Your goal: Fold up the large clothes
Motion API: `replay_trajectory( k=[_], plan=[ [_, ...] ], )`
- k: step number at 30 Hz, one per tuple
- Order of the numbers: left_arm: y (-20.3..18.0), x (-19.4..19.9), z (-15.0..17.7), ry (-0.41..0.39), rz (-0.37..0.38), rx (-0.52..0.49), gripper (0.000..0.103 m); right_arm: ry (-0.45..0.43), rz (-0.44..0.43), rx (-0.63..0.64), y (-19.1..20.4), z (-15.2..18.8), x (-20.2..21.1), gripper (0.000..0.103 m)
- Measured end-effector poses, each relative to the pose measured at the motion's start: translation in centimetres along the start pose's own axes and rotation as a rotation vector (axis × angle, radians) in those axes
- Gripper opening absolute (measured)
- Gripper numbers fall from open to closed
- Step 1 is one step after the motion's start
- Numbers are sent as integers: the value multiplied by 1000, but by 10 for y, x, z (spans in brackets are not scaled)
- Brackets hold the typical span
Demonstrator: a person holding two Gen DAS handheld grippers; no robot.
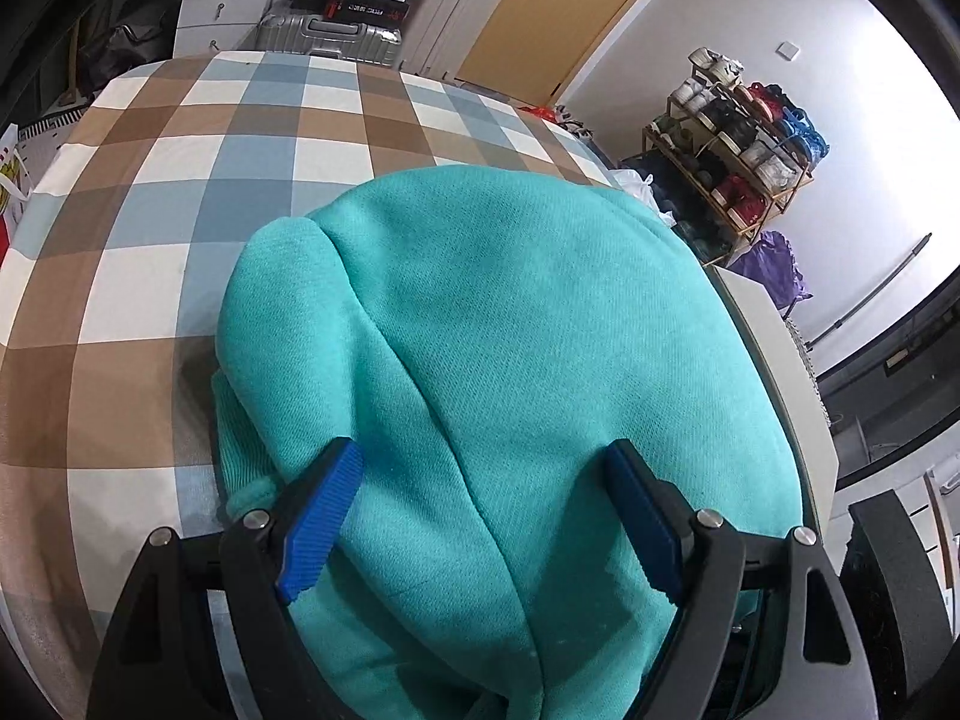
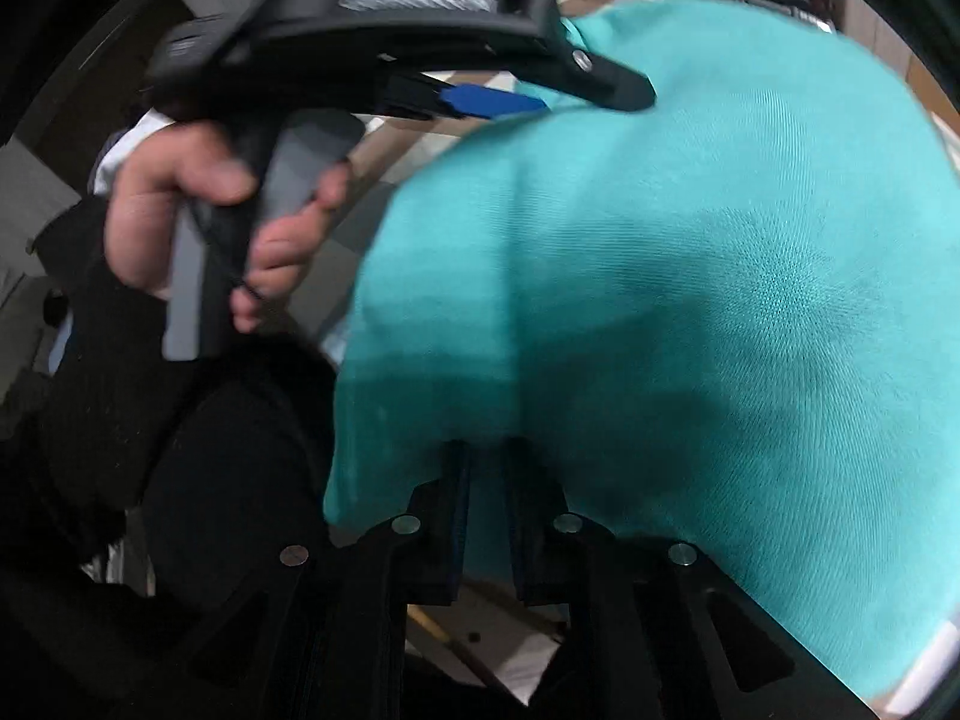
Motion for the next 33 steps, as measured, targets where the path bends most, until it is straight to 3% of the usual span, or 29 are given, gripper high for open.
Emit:
replay_trajectory(
  k=[3, 6, 10, 12, 14, 16, 18, 20, 22, 25, 26, 27, 28, 29, 30, 33],
  plan=[
    [1, 0, -1, 2, 9, 3, 80, -31, 44, -29, 6, 4, 1, 9],
    [2, 1, 0, -4, 19, 15, 80, -64, 123, 37, 31, 7, 18, 10],
    [2, 2, 0, -8, 23, 13, 80, -138, 62, 21, 49, 18, 34, 11],
    [2, 4, -1, -7, 28, 11, 80, -92, 77, -22, 45, 27, 8, 11],
    [2, 11, 0, -16, 15, 5, 79, -99, 47, -118, 31, 32, -12, 6],
    [3, 37, 5, -75, 19, 29, 76, -148, -48, -232, 18, 32, -13, 5],
    [9, 64, 15, -143, 43, 83, 78, -207, -88, -316, 12, 40, -12, 5],
    [19, 86, 33, -199, -8, 137, 80, -254, -98, -345, 14, 47, -10, 5],
    [34, 83, 56, -136, -51, 202, 82, -278, -97, -331, 20, 47, -1, 9],
    [47, 63, 83, 6, 11, 308, 82, -358, -77, -276, 26, 47, 32, 13],
    [47, 57, 90, 30, 20, 337, 82, -386, -46, -258, 25, 47, 46, 16],
    [46, 52, 94, 42, 20, 353, 82, -437, -2, -244, 21, 48, 69, 33],
    [44, 50, 94, 43, 31, 359, 82, -475, 20, -246, 16, 49, 82, 60],
    [41, 46, 92, 47, 43, 367, 82, -533, 57, -257, 6, 50, 101, 71],
    [38, 44, 91, 53, 43, 375, 82, -569, 95, -269, -3, 51, 113, 75],
    [25, 37, 79, 62, 42, 351, 82, -594, 240, -328, -49, 46, 141, 75]
  ],
)
Point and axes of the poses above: each gripper's, at about its wrist camera, not at the fingertips, and x roughly against the way its jaws point, y to its left, z to its underside, the point moved 2 cm from there along -x, roughly the way its jaws point, and after that the axes turned 12 degrees about x, right-handed, at the moved point
